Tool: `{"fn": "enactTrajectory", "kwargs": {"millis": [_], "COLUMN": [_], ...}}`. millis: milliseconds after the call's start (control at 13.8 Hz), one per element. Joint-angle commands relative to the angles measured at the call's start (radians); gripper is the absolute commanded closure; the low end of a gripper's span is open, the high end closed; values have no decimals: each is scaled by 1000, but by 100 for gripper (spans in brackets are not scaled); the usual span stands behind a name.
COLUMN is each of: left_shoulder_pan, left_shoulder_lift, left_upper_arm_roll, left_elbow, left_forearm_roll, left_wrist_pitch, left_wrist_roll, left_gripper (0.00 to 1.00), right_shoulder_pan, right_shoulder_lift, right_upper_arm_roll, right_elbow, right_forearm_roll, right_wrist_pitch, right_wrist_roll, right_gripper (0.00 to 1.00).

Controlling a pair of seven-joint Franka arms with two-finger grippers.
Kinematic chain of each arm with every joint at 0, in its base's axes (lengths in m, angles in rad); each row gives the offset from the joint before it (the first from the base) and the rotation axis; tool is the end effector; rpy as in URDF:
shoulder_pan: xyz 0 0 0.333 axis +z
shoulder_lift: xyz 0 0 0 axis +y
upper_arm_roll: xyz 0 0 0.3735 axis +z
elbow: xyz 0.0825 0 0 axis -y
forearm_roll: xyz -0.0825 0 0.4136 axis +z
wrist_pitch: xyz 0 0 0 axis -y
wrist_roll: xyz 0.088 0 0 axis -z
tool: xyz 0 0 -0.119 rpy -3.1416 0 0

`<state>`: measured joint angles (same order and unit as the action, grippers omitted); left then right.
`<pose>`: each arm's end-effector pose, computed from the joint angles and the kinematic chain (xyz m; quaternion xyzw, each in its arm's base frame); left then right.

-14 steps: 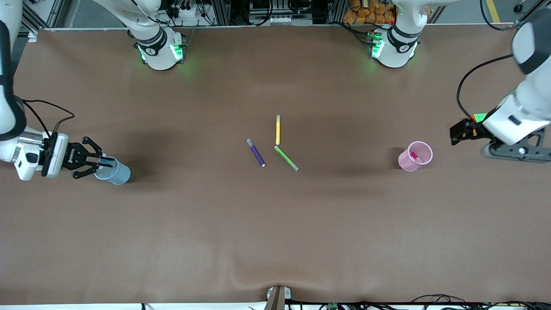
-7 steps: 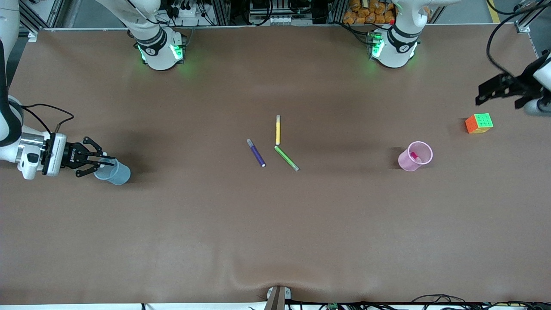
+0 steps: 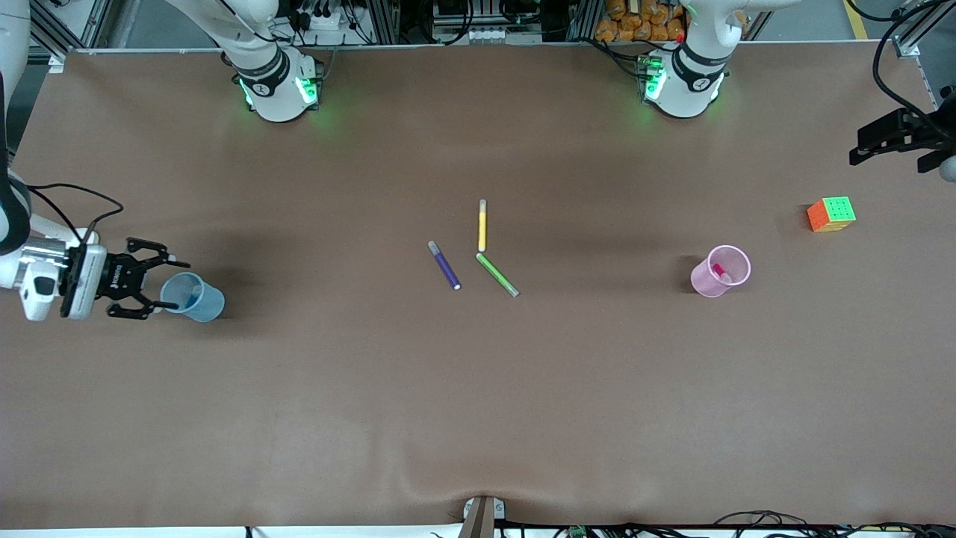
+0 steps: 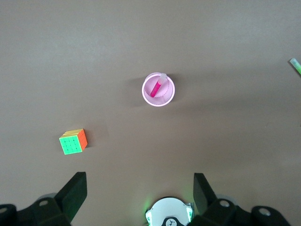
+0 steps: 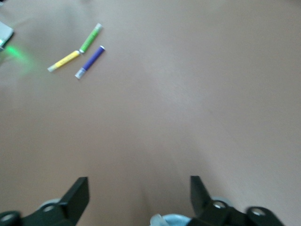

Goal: Place pink and blue markers in matching cups

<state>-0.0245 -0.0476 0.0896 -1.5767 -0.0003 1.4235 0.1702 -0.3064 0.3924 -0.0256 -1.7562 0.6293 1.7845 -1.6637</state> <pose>0.5482 0.0371 0.6820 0.9972 -0.0526 -0.0522 0.0085 0.6437 -0.1595 0.3624 -0.8103 -0.4849 -0.1428 0.2966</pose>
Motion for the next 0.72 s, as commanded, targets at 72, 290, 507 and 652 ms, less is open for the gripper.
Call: {"fn": "enactTrajectory", "kwargs": {"millis": [72, 290, 507, 652], "left_shoulder_pan": [-18, -29, -29, -29], "left_shoulder_lift": [-21, -24, -20, -20], "left_upper_arm_roll": [10, -19, -31, -33], "left_elbow": [-25, -22, -19, -20], "left_forearm_roll": [-13, -15, -10, -6], "left_wrist_pitch": [-14, -14, -12, -14], "left_wrist_roll": [-54, -116, -106, -109], "left_gripper": [0, 0, 0, 0], "right_shoulder_pan": [53, 133, 182, 196], "right_shoulder_lift": [-44, -119, -190, -243], "right_upper_arm_roll": [3, 4, 4, 7], "right_elbow": [69, 95, 95, 96], "right_forearm_roll": [-162, -322, -433, -474], "right_wrist_pitch": [-8, -13, -14, -57], "right_wrist_roll": [301, 578, 806, 1024], "right_gripper": [0, 0, 0, 0]}}
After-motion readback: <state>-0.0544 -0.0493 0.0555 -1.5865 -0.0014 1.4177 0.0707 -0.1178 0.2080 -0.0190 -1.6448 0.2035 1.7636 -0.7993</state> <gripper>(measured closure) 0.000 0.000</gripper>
